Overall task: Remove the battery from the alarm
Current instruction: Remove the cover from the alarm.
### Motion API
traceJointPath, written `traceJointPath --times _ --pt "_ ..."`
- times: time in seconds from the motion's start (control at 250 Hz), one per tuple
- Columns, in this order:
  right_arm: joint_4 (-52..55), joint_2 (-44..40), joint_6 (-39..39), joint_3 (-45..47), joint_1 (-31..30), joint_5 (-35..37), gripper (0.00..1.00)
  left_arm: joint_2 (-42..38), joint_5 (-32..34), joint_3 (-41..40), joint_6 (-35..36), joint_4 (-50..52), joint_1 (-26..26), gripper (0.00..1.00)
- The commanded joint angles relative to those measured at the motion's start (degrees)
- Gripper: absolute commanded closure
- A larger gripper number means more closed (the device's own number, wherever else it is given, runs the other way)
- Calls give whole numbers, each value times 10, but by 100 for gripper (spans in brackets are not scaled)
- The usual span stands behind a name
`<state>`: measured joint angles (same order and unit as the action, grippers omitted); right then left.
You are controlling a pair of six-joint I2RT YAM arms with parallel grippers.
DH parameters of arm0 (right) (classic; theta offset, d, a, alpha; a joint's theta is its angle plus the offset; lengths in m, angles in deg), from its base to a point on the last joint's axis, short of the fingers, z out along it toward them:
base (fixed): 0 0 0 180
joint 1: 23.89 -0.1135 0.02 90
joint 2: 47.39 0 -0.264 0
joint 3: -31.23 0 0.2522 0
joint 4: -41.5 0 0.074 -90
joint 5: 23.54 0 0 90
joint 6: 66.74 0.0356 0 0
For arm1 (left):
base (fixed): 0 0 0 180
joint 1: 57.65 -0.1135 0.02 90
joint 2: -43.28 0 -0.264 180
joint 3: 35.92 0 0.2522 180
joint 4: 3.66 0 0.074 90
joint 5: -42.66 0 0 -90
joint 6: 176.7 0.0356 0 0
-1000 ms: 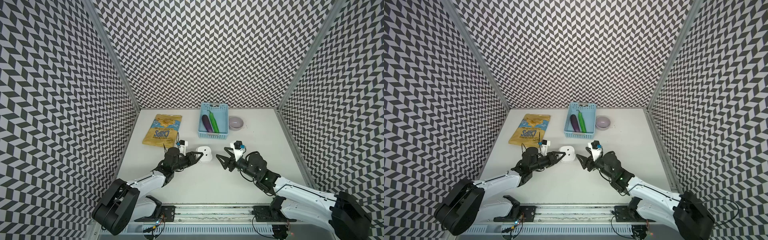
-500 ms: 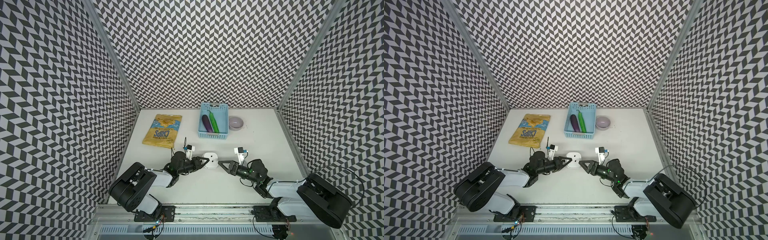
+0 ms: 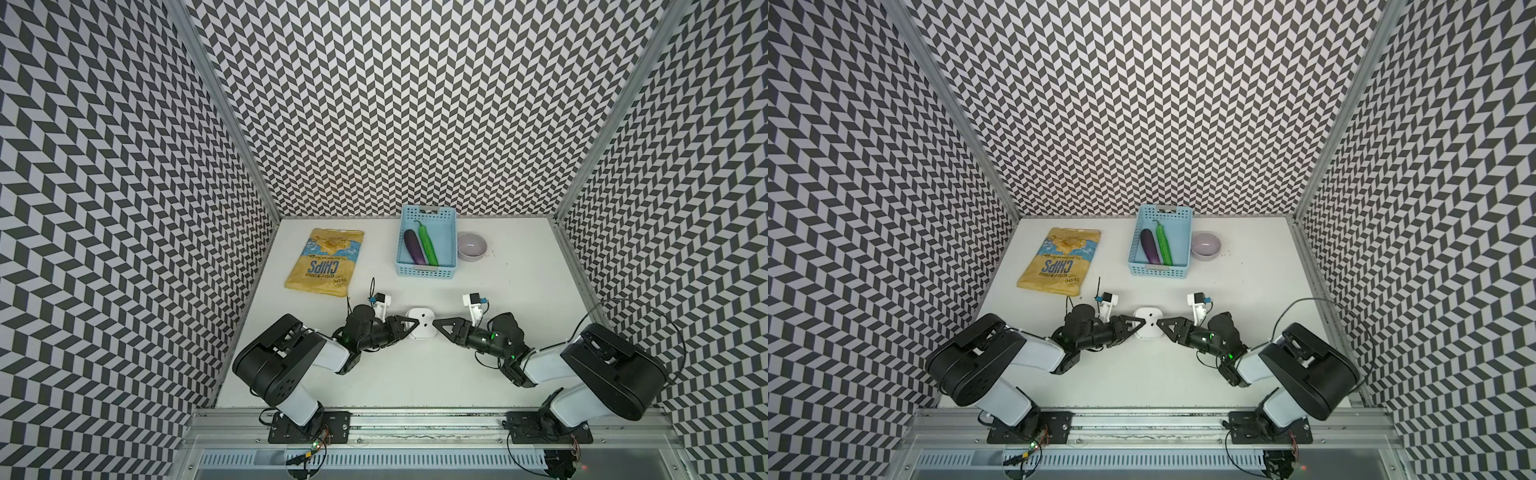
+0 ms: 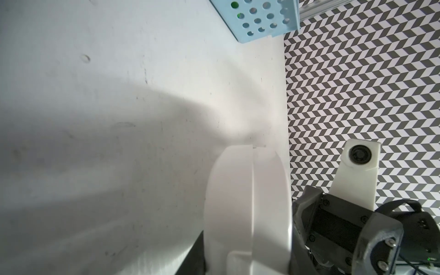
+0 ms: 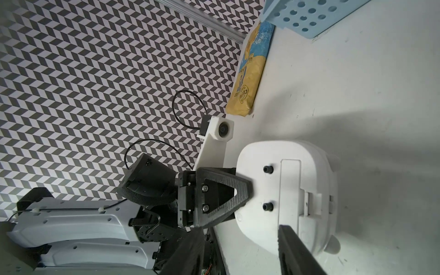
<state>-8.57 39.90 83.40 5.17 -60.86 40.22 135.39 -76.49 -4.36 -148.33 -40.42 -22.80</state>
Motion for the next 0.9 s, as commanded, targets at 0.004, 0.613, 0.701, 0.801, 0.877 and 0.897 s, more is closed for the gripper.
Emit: traceJointPath --times 0.004,0.613,0.701,0.801,0.877,0.897 --pt "43 4 -40 -36 2 12 46 8 -2 13 3 -35 7 100" --pt "142 17 -90 -59 2 49 46 29 6 20 -3 -38 21 100" --pt "141 26 -90 -61 2 46 46 32 6 21 -3 -38 22 100" --pt "135 35 -89 -62 1 42 46 34 7 24 -4 -38 25 100" --pt "136 40 -88 -63 1 40 46 36 7 25 -5 -38 26 100" --pt "135 40 -88 -64 1 40 46 36 7 25 -4 -38 27 100"
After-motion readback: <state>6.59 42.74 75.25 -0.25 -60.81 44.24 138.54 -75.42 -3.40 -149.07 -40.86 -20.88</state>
